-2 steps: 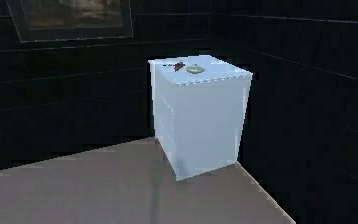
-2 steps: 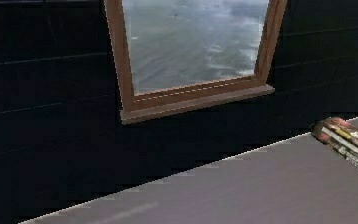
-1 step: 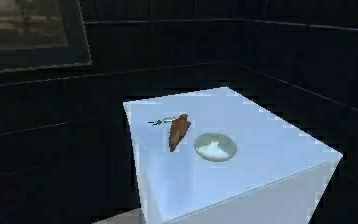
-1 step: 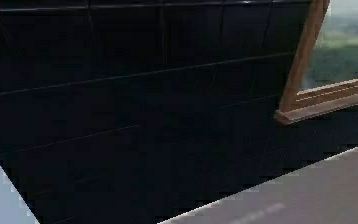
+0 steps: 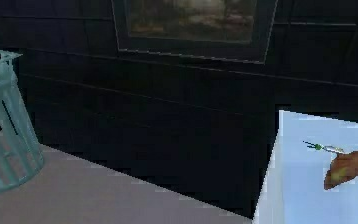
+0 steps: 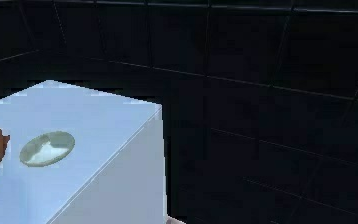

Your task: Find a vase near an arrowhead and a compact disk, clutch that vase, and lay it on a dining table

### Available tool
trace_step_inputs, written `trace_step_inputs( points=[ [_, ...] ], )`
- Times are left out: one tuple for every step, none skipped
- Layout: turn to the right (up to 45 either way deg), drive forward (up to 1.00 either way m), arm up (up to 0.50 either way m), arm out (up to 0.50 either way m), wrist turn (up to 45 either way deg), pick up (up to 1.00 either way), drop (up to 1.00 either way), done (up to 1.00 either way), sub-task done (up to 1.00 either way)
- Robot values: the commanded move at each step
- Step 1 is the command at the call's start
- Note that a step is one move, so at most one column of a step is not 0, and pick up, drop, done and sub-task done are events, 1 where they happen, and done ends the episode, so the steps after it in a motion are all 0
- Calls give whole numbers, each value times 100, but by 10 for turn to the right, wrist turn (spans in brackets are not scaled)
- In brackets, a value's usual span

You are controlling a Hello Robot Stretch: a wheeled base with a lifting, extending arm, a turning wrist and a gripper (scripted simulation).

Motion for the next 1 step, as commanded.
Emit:
trace_step_inputs(
  points=[
    [-300, 0, 0, 0, 0, 0, 0, 0, 0]
  ],
)
